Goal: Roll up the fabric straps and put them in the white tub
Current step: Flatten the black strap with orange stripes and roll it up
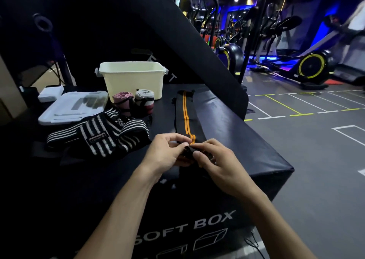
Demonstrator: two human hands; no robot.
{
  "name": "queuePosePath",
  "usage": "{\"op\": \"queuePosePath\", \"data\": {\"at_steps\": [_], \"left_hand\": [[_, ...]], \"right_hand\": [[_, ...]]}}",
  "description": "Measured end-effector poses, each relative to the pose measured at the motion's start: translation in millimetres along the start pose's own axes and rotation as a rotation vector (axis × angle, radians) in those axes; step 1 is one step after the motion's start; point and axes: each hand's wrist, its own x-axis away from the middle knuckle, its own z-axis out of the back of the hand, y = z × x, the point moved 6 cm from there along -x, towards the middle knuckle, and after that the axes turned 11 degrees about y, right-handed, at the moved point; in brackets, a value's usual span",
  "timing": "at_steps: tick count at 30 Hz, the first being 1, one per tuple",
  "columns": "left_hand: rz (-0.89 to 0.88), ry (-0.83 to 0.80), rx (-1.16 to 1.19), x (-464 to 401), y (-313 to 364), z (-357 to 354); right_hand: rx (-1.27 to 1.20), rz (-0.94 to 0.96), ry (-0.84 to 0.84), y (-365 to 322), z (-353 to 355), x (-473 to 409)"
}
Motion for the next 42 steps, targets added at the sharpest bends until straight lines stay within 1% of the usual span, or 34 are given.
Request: {"op": "queuePosePath", "data": {"at_steps": [5, 7, 9, 12, 15, 19, 22, 24, 27, 29, 31, 32, 33, 35, 38, 42], "left_hand": [[-0.105, 0.081, -0.129, -4, -6, 0], [-0.135, 0.104, -0.156, -5, -6, 0], [-0.127, 0.115, -0.141, -5, -6, -2], [-0.099, 0.139, -0.102, -4, -5, -1], [-0.073, 0.121, -0.031, -5, -6, -2], [-0.14, 0.065, -0.086, 2, 2, -1], [-0.26, 0.065, -0.218, 9, 16, 10], [-0.366, -0.006, -0.355, 19, 25, 10], [-0.474, -0.173, -0.542, 41, 26, 0], [-0.555, -0.256, -0.712, 56, 21, -11], [-0.647, -0.275, -0.902, 68, 14, -20], [-0.693, -0.262, -0.953, 73, 12, -23], [-0.739, -0.24, -0.967, 77, 11, -25], [-0.822, -0.178, -0.919, 82, 15, -26], [-0.839, -0.087, -0.834, 81, 19, -20], [-0.865, -0.096, -0.68, 78, 23, -18]], "right_hand": [[-0.039, -0.065, 0.059, -2, 3, 0], [-0.104, -0.102, 0.086, -1, 3, 0], [-0.204, -0.143, 0.085, 0, 2, -1], [-0.228, -0.116, 0.072, -2, 6, -1], [-0.234, -0.104, 0.134, 5, 19, -1], [-0.266, -0.117, 0.246, 17, 33, 1], [-0.352, -0.156, 0.331, 22, 40, 2], [-0.384, -0.164, 0.359, 24, 42, 2], [-0.382, -0.147, 0.326, 23, 39, 1], [-0.356, -0.126, 0.306, 23, 37, 3], [-0.333, -0.12, 0.306, 24, 37, 5], [-0.319, -0.122, 0.312, 24, 38, 6], [-0.301, -0.123, 0.319, 24, 39, 8], [-0.271, -0.123, 0.325, 24, 41, 11], [-0.261, -0.115, 0.315, 22, 43, 16], [-0.258, -0.072, 0.234, 21, 41, 18]]}}
